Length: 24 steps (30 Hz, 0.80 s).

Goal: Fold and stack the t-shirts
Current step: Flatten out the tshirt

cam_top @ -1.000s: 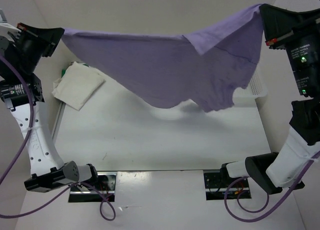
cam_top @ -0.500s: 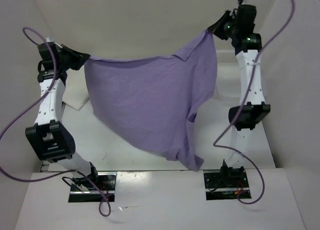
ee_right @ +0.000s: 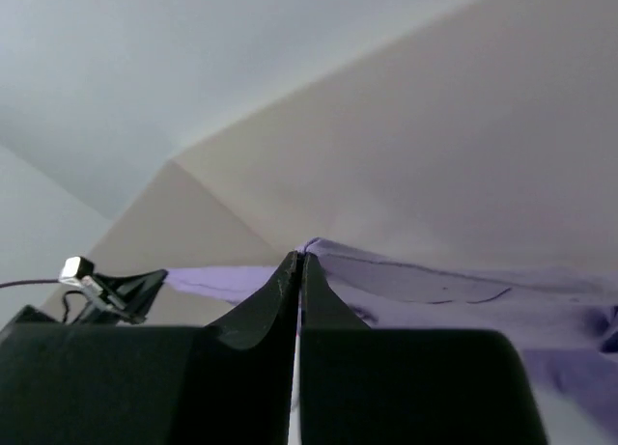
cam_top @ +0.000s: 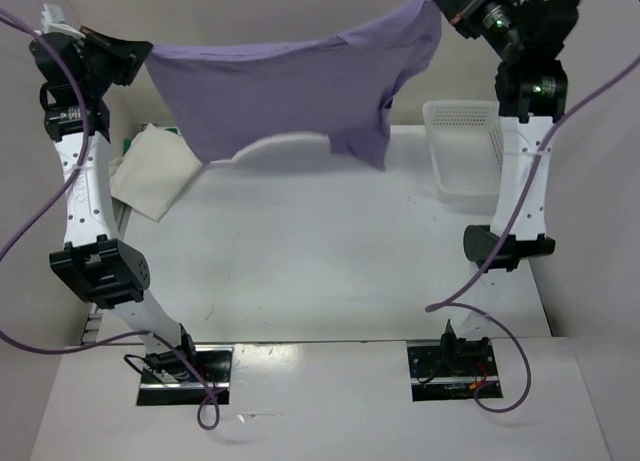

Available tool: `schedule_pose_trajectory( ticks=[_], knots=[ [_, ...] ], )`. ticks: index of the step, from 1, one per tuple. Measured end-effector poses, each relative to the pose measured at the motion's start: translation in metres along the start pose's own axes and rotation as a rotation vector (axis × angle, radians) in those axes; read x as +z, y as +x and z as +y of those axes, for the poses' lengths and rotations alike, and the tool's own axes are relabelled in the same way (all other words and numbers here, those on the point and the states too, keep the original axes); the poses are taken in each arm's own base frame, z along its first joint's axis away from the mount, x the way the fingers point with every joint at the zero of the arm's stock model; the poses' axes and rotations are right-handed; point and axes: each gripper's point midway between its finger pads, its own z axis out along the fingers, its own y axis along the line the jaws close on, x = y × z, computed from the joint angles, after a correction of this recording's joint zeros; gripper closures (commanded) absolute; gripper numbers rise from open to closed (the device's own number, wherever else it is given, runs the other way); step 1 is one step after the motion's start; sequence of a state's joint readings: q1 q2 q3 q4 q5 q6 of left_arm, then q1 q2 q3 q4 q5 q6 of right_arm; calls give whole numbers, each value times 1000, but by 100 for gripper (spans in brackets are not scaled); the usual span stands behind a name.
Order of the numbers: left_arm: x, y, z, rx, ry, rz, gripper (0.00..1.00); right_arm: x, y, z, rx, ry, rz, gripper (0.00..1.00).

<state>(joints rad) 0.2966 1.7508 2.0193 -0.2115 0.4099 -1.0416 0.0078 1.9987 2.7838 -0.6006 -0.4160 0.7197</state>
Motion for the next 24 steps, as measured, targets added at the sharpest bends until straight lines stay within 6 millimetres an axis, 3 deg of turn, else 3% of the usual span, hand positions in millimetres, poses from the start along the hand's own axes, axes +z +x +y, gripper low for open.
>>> schedule_pose_trajectory(
  ticks=[2,4,6,8,10,12,16,18,19,21,24],
  knots=[
    [-11,-14,-13,11,30,-37,100,-24,-22,35,-33,-65,-51,100],
    [-19,-18,-16,21,44,-57,100,-44,-30,56,-53,-99,-65,100],
    [-24,-8,-10,16,39,-44,100,-61,-21,62,-66,-95,-35,100],
    [-31,13,12,2,12,-17,100,-73,0,48,-71,-60,9,100],
    [-36,43,46,-33,-48,37,100,-83,39,17,-49,12,90,100],
    [-42,79,90,-76,-124,100,100,-90,86,-27,-10,102,185,100],
    [-68,154,176,-147,-296,233,100,-118,211,-134,114,333,441,100],
    [-90,185,205,-171,-375,291,100,-151,275,-177,185,454,575,100],
    [-100,196,213,-176,-397,307,100,-173,304,-193,219,512,638,100],
    [-118,211,223,-171,-425,328,100,-212,343,-209,273,603,733,100],
    [-143,228,234,-143,-457,343,100,-256,365,-208,307,673,789,100]
  ],
)
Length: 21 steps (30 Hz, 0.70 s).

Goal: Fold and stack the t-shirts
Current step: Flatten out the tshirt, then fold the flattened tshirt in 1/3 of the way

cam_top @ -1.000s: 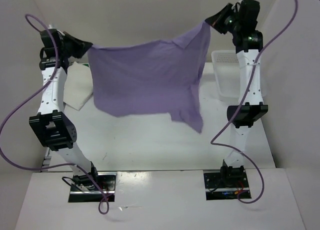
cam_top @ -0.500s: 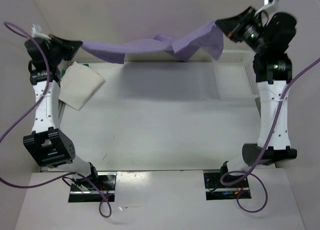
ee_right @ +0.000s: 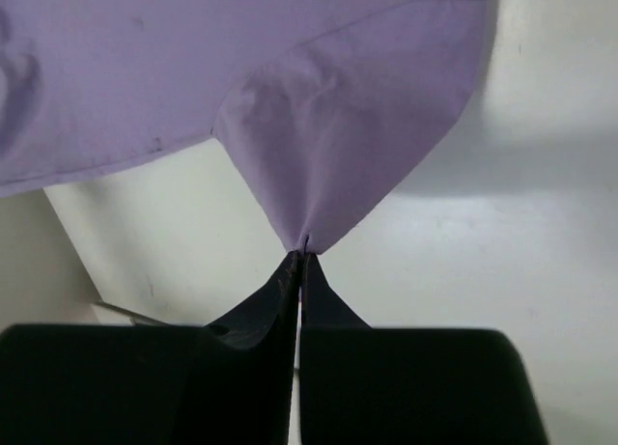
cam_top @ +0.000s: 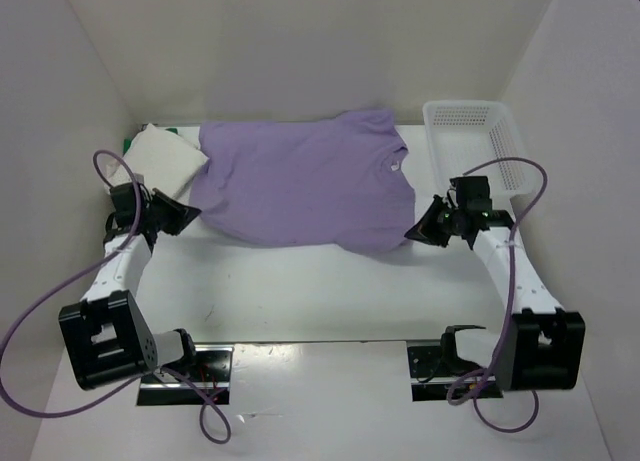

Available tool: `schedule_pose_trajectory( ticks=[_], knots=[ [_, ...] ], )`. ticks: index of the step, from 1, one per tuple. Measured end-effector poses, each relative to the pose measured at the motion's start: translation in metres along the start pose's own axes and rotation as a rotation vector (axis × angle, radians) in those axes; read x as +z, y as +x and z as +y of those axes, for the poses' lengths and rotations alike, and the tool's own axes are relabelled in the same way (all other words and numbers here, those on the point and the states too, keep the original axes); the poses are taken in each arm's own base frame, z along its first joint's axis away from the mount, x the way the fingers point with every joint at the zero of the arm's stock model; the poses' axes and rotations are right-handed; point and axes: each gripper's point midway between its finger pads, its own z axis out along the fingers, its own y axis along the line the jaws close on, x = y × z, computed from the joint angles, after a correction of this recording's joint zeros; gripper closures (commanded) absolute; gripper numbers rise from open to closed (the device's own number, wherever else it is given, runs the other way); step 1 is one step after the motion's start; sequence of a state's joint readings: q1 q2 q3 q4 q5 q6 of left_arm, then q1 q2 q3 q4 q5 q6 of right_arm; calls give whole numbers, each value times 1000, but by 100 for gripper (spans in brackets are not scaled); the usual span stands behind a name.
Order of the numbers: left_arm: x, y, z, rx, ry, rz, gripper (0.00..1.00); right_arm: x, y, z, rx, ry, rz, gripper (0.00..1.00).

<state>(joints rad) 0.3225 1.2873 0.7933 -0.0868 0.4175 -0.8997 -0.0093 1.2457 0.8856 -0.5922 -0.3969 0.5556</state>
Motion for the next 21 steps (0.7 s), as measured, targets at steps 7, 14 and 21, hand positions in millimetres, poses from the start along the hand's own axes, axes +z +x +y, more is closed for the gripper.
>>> schedule_pose_trajectory(
  ticks=[7,14,21],
  knots=[
    [-31,32,55,17,-155,5,100,-49,25,8,-5,-30,-48,100],
    [-52,49,63,31,-207,40,100,-60,59,-4,32,42,20,100],
    [-33,44,71,-27,-251,83,100,-51,37,-5,43,94,-11,100]
  ],
)
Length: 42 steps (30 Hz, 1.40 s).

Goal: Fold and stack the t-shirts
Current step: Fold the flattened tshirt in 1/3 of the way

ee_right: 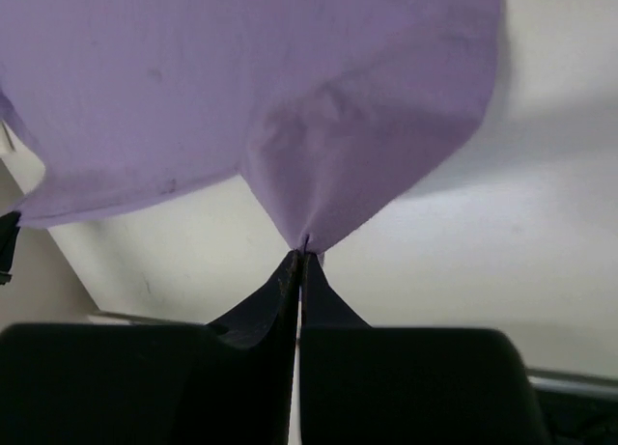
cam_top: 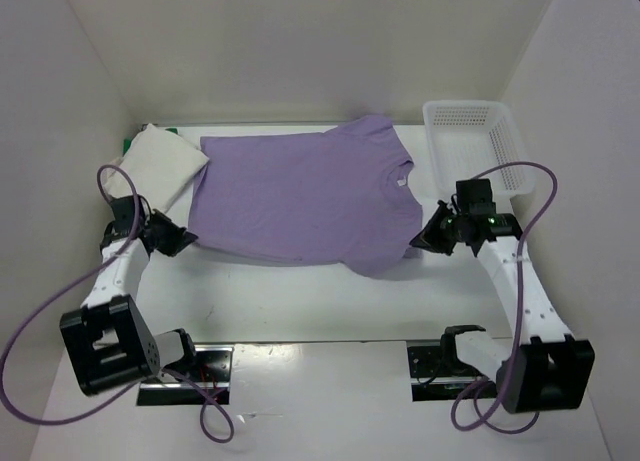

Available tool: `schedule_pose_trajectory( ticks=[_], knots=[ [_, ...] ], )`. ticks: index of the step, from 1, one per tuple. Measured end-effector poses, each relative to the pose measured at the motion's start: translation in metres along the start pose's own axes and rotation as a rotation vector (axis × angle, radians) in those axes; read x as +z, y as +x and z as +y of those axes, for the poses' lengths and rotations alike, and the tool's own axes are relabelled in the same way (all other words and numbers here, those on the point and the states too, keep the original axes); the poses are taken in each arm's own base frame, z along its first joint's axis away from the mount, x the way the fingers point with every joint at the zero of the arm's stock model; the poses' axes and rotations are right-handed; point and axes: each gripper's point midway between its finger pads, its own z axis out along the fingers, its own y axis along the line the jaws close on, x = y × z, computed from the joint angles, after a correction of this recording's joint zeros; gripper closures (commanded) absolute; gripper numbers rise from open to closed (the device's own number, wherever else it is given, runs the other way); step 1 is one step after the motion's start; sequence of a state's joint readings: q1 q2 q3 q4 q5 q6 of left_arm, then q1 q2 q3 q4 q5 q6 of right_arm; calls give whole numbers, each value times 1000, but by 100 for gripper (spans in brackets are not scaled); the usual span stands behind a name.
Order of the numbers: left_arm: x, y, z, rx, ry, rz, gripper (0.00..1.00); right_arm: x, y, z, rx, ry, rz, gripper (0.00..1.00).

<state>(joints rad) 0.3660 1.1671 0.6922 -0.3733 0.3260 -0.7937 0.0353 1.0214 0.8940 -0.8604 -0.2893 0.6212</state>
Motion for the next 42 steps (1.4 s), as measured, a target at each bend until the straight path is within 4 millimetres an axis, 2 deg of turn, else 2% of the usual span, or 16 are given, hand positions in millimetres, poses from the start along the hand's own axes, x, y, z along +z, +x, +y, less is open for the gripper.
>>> schedule_pose_trajectory(
  ticks=[5,9,14,18,25,30,34,35,36,39,40,42],
  knots=[
    [29,-28,-9,-26,-9,-6,100,44,-37,6,6,37,5,100],
    [48,-37,-5,-42,-26,-2,100,76,-66,13,4,53,-4,100],
    [64,-43,-2,-65,-46,8,100,96,-112,38,-21,22,-56,100],
    [78,-56,-7,-81,-40,1,100,110,-149,59,-46,0,-109,100],
    [98,-74,-16,-102,-31,-9,100,135,-198,83,-76,-18,-157,100],
    [116,-81,-27,-83,-26,-8,94,161,-220,87,-81,-10,-167,100],
    [127,-79,-29,-71,-36,-4,81,183,-231,87,-88,-2,-159,100],
    [129,-77,-29,-71,-38,1,71,189,-235,87,-91,-3,-160,100],
    [131,-76,-29,-74,-41,3,67,193,-238,88,-94,-4,-163,99],
    [130,-78,-29,-84,-48,-7,54,201,-241,87,-95,-2,-159,90],
    [129,-80,-30,-82,-46,-16,45,201,-240,87,-94,-1,-158,85],
    [120,-83,-34,-76,-37,-43,41,200,-241,89,-93,-6,-161,80]
  ],
)
